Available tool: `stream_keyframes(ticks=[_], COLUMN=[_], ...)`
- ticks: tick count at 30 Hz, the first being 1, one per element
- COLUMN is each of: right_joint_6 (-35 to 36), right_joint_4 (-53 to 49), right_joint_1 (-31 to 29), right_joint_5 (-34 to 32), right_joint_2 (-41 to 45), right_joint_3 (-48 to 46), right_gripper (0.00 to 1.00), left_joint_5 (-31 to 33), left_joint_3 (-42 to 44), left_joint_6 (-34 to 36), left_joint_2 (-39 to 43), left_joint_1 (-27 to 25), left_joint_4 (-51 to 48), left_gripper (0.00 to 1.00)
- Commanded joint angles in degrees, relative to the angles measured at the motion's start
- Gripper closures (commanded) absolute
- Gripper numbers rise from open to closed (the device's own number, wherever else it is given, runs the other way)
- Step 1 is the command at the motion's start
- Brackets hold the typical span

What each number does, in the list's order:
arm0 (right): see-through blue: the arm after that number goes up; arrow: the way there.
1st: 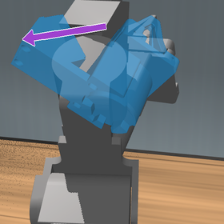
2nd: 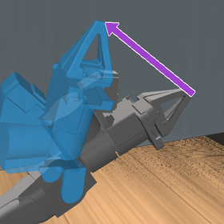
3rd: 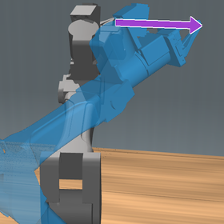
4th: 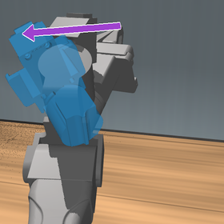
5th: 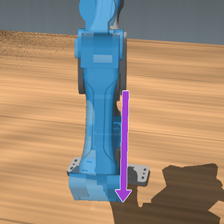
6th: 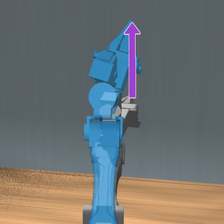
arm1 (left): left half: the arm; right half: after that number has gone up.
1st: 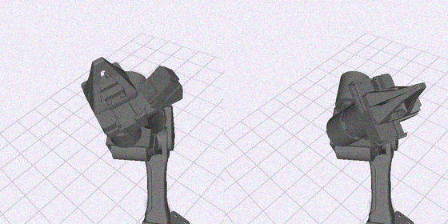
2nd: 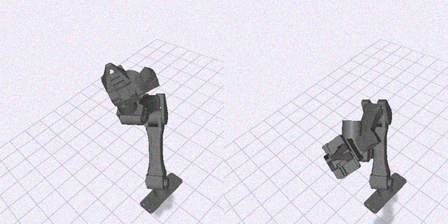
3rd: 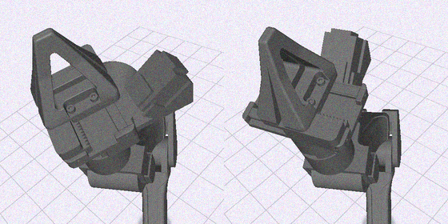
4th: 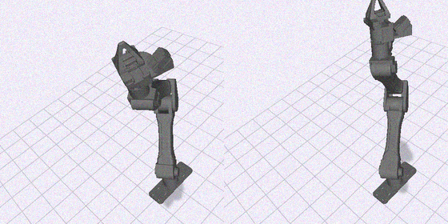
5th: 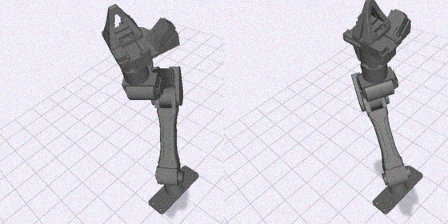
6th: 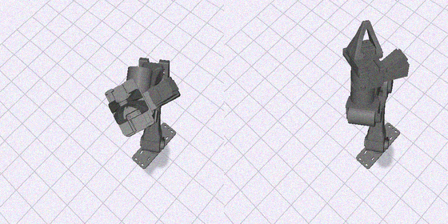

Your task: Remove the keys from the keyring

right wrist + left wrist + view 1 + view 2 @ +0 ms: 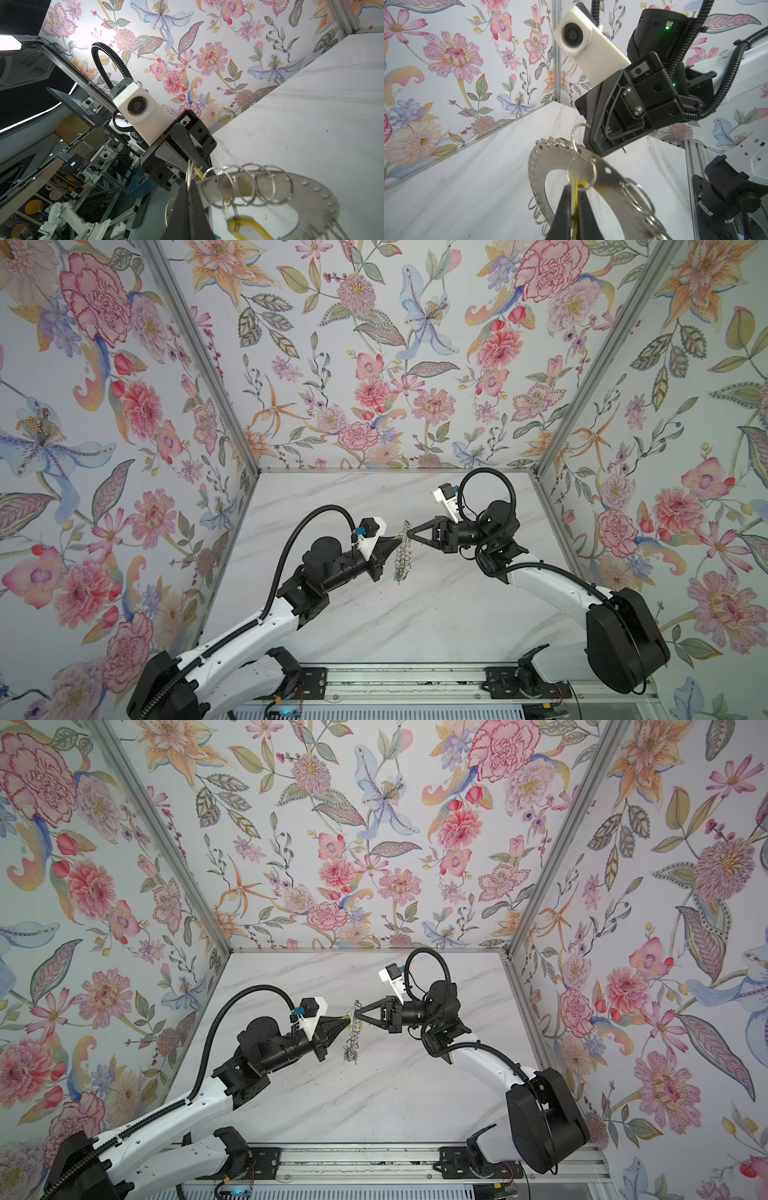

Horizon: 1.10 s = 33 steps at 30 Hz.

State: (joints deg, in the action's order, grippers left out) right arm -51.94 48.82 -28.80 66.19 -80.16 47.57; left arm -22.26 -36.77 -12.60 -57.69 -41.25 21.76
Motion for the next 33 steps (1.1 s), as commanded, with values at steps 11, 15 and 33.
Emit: stream_keyframes(ticks=[11,15,33], right_joint_6=[2.7,15.6,55.1], right_joint_4=[-3.0,-21.8,-76.6], right_joint_1=[1.4,1.3,-5.5], right_joint_5=[2.7,2.0,-16.8], right_joint_2=[3.0,4.7,3.2], right_joint_3=[2.9,5.8,21.3], right_gripper=[1.00,1.00,1.00], left_joint_5=[4.3,4.8,6.1], left_joint_3=[-1.6,-2.9,-9.1], left_joint_6=[3.4,4.3,7.5], left_joint_2=[1.6,1.9,3.0], left_joint_1=[0.8,0.8,0.8], left_joint_4=[-8.1,-10.0,-17.7], left_gripper=[0.99,0.99,0.99])
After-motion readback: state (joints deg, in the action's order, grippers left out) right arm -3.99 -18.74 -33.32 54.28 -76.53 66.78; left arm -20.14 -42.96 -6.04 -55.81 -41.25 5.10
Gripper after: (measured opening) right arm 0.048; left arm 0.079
